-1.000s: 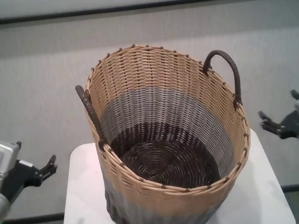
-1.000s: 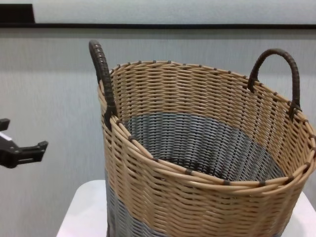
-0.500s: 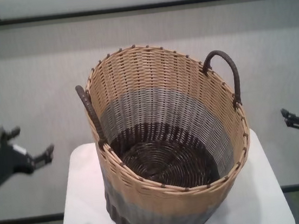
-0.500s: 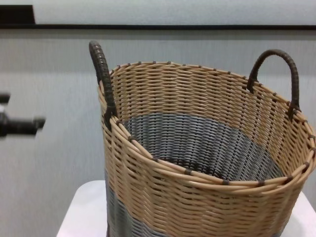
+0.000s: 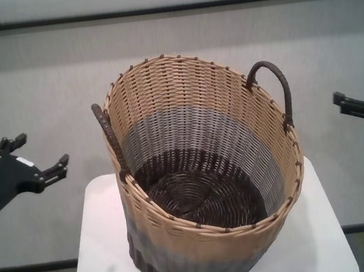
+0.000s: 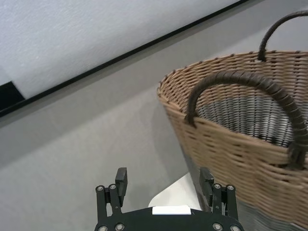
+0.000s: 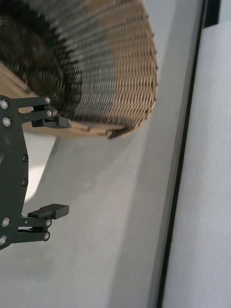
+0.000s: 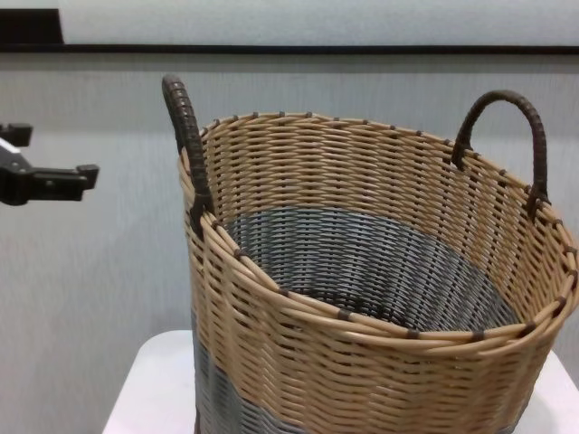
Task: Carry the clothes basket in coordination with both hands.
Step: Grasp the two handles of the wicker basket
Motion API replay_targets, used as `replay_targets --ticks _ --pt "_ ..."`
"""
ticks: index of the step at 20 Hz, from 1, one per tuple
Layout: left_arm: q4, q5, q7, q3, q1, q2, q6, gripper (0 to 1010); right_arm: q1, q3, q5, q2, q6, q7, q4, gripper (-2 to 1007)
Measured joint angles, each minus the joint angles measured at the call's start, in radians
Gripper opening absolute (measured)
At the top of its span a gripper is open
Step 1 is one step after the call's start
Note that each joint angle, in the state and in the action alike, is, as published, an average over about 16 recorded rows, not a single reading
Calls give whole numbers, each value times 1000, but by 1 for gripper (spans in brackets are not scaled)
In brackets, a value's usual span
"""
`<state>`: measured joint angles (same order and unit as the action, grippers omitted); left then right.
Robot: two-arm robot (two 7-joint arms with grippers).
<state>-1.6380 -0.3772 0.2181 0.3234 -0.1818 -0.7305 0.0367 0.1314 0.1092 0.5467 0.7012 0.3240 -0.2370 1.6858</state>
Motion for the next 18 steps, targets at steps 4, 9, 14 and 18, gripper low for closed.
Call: replay_targets --ticks 4,9,14,18 --pt "4 2 3 -7 2 7 -4 999 32 5 34 -33 32 -15 -1 1002" --pt "8 5 3 -10 6 10 -4 999 83 44 34 -75 52 -24 -28 1002" --pt "8 4 6 -9 6 10 -4 999 137 92 9 -113 54 -27 -68 1002" --pt "9 4 8 -7 5 9 -4 999 178 123 -13 -142 51 -30 -102 1002"
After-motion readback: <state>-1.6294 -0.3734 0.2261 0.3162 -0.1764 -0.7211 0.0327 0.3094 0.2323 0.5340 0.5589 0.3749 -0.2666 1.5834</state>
